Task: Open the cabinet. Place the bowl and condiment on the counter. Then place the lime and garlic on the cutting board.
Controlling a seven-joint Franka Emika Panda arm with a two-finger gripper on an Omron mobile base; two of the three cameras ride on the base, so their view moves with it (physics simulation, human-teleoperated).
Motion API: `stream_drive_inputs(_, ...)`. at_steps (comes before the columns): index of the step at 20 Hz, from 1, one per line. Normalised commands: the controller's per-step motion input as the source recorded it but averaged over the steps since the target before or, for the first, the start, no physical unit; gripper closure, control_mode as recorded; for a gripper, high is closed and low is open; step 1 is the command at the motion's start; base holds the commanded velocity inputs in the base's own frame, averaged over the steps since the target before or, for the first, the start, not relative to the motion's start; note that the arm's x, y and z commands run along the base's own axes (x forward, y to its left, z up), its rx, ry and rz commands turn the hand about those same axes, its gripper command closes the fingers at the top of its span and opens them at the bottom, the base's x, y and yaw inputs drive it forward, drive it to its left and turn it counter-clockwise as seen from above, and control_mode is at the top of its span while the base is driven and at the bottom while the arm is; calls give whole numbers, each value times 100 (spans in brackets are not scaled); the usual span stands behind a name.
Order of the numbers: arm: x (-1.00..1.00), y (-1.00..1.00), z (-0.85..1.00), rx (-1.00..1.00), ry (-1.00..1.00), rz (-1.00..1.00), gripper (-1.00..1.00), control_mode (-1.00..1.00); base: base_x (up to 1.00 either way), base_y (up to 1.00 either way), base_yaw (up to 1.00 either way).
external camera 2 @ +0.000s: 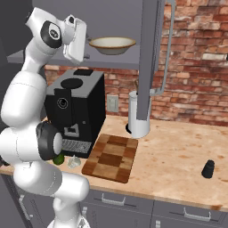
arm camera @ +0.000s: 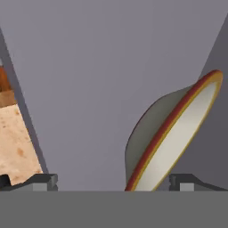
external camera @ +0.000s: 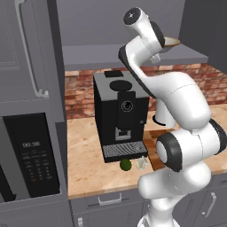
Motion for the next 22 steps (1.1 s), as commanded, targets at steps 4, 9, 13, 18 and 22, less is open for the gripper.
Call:
stream_drive_inputs(4,45,0,0,0,-2,-1,-100,-100,0,0,0)
stream_drive_inputs(9,32,-1,0,0,0,0,-100,-100,0,0,0)
stream_drive_inputs(13,21,-6,0,0,0,0,-100,-100,0,0,0)
stream_drive_inputs(18,13,-9,0,0,0,0,-100,-100,0,0,0)
stream_drive_inputs(22,1,-12,0,0,0,0,-100,-100,0,0,0)
